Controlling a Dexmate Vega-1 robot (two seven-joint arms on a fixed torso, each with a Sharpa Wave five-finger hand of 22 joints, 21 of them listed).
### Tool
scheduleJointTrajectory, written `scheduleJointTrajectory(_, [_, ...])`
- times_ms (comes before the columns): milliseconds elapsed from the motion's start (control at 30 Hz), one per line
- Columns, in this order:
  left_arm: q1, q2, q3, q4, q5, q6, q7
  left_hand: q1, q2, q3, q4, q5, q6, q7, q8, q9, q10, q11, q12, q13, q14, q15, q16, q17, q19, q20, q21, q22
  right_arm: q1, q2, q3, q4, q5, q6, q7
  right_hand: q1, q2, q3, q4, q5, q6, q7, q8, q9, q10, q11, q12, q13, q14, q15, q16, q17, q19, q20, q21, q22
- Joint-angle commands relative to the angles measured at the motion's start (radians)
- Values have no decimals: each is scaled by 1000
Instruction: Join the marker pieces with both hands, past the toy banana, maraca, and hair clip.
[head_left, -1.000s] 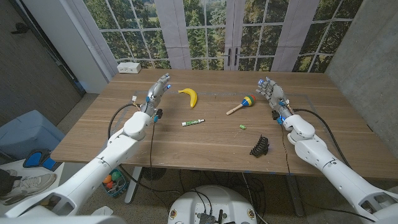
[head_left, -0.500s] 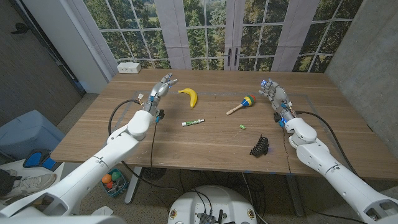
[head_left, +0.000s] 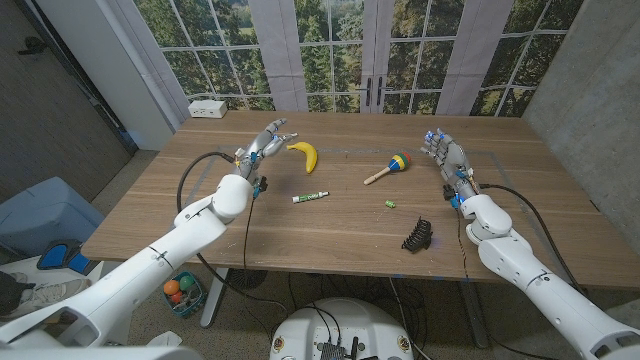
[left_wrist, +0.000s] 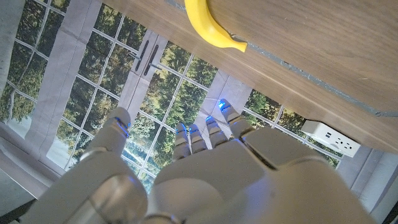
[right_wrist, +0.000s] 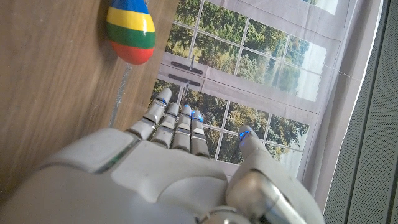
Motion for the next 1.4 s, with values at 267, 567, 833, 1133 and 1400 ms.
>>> scheduleJointTrajectory(267, [-15, 54, 71, -146, 226, 199, -18, 56, -46, -7, -3, 3, 44, -5, 19, 5, 70, 5, 19, 3, 27, 3, 6, 4, 11, 8, -2, 2, -68, 5, 32, -24, 2, 56, -30, -4, 2, -4, -6, 1, 10, 5, 3, 5, 11, 0, 1, 4, 10, -12, 7, 0, 13, -13, -6, 5])
scheduleJointTrajectory(567, [-21, 74, 102, -199, 316, 278, -61, 124, -89, -16, -2, 6, 129, -7, 50, 7, 121, -12, 23, 6, 42, 2, 7, 4, 28, 9, -1, 2, -107, -4, 45, -56, -18, 75, -53, -5, -1, -7, -8, 1, 12, 7, 3, 5, 16, 3, 1, 4, 12, -10, 8, -2, 18, -11, -11, 5])
scheduleJointTrajectory(833, [-27, 89, 128, -233, 377, 327, -111, 167, -112, -22, -2, 7, 144, -14, 55, 8, 160, -24, 29, 7, 79, -14, 15, 4, 47, 2, 3, 2, -138, -16, 56, -88, -47, 87, -77, -2, -3, -7, -14, 1, 12, 8, 3, 5, 17, 2, 1, 4, 13, -11, 8, -5, 21, -9, -16, 6])
scheduleJointTrajectory(1133, [-44, 113, 166, -275, 487, 383, -176, 211, -131, -32, 0, 8, 195, -20, 75, 9, 187, -39, 28, 8, 95, -23, 13, 5, 51, 1, 1, 3, -165, -20, 67, -106, -65, 102, -94, -8, -7, -13, -13, 0, 14, 11, 3, 5, 18, 5, 0, 4, 16, -7, 8, -8, 26, -7, -22, 6])
scheduleJointTrajectory(1400, [-65, 129, 204, -307, 580, 449, -283, 246, -142, -43, 0, 10, 213, -28, 82, 10, 214, -50, 30, 10, 127, -38, 20, 5, 54, -1, 0, 3, -188, -19, 74, -125, -73, 102, -111, -15, -11, -18, -10, 0, 15, 11, 3, 5, 18, 4, 0, 4, 17, -6, 8, -9, 28, -5, -26, 6])
